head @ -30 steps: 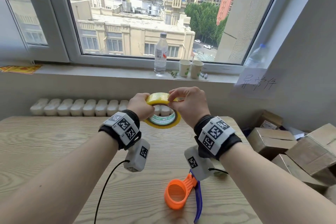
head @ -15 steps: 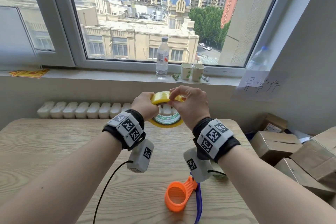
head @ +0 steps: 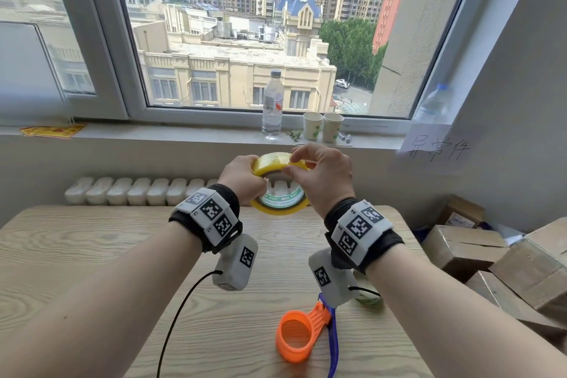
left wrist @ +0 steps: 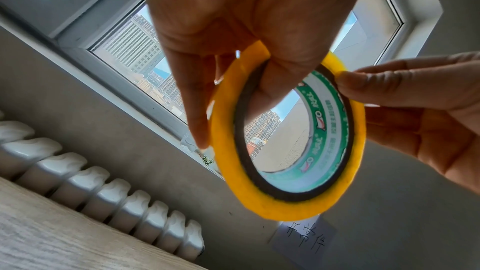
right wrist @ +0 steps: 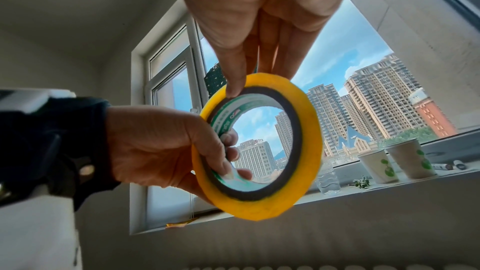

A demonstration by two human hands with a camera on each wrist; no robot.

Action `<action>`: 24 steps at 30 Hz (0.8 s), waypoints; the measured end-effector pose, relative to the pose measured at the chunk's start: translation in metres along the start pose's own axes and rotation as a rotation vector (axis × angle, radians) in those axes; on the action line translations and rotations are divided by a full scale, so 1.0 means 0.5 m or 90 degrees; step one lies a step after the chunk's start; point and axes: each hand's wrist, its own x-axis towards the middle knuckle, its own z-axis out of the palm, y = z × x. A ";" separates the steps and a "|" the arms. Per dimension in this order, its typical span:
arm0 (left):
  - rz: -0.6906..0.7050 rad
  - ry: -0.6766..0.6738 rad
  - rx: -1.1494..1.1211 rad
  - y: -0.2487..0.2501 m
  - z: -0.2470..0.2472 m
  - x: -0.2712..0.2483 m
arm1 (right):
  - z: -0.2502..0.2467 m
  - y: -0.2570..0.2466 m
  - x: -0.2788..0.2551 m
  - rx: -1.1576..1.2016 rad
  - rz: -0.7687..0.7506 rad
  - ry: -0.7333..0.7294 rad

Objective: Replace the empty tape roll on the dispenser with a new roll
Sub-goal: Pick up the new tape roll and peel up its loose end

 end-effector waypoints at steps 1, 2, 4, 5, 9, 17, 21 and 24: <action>0.003 0.000 0.003 0.001 -0.001 0.000 | -0.003 -0.001 0.000 -0.007 -0.001 -0.001; 0.006 0.001 0.004 0.002 -0.002 0.000 | -0.005 -0.003 0.001 -0.012 -0.001 -0.002; 0.008 0.004 0.003 0.004 -0.002 0.000 | -0.006 -0.005 0.001 -0.018 -0.003 -0.003; 0.006 0.004 0.001 0.004 -0.002 0.000 | -0.006 -0.005 0.001 -0.019 -0.005 -0.001; 0.003 -0.004 -0.005 0.004 0.000 -0.001 | -0.005 -0.002 0.001 -0.021 -0.005 0.016; 0.008 -0.006 0.006 0.002 0.002 0.004 | -0.003 0.005 0.005 -0.026 -0.001 0.030; 0.012 -0.004 0.026 0.000 0.002 0.006 | -0.007 0.005 0.006 -0.034 0.002 0.014; 0.025 -0.002 0.057 -0.006 -0.001 0.005 | -0.010 0.009 0.005 -0.048 0.008 -0.020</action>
